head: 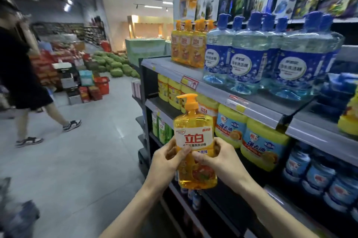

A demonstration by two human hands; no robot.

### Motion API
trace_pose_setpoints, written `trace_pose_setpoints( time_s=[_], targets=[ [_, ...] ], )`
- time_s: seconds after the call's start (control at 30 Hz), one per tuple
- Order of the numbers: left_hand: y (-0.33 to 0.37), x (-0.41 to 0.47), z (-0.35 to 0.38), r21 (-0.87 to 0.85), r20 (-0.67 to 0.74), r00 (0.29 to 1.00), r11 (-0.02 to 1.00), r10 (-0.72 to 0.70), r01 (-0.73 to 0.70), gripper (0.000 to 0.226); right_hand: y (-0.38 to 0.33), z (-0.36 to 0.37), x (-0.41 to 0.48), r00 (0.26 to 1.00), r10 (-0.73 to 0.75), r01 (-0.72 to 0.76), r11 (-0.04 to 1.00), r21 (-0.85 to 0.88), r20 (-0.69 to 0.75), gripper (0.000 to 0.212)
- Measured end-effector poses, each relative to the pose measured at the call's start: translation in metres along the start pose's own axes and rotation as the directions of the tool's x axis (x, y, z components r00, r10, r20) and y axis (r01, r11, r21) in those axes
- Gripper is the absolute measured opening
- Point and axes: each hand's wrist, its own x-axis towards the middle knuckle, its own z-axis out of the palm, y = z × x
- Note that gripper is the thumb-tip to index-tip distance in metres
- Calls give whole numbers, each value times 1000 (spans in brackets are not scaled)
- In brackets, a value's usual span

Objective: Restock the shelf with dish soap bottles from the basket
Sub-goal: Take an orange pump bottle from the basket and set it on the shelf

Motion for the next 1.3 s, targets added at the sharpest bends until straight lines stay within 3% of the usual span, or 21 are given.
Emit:
trace_pose_setpoints(
  time_s=[0.1, 0.3, 0.47, 0.8, 1.3],
  targets=[
    [9, 30, -20, 17, -31, 999, 999, 28, -28, 34, -13, 11, 34, 999, -47, 47, 999, 0, 9, 73],
    [34, 95, -75, 48, -8, 992, 991, 124, -124, 62, -44, 48, 104, 991, -132, 132, 991, 3, -33, 64],
    [59, 150, -131, 42, 92, 977, 980, 193, -197, 56, -76, 87, 161, 975, -199, 198, 980, -17, -101, 56],
    [82, 265, -235, -46, 265, 897, 934, 354, -355, 44, -128, 157, 265, 919, -317, 299, 948, -111, -235, 61],
    [78, 423, -274, 11, 341, 808, 857, 481, -515, 44, -132, 173, 417, 800, -497, 469, 867, -167, -336, 74]
  ],
)
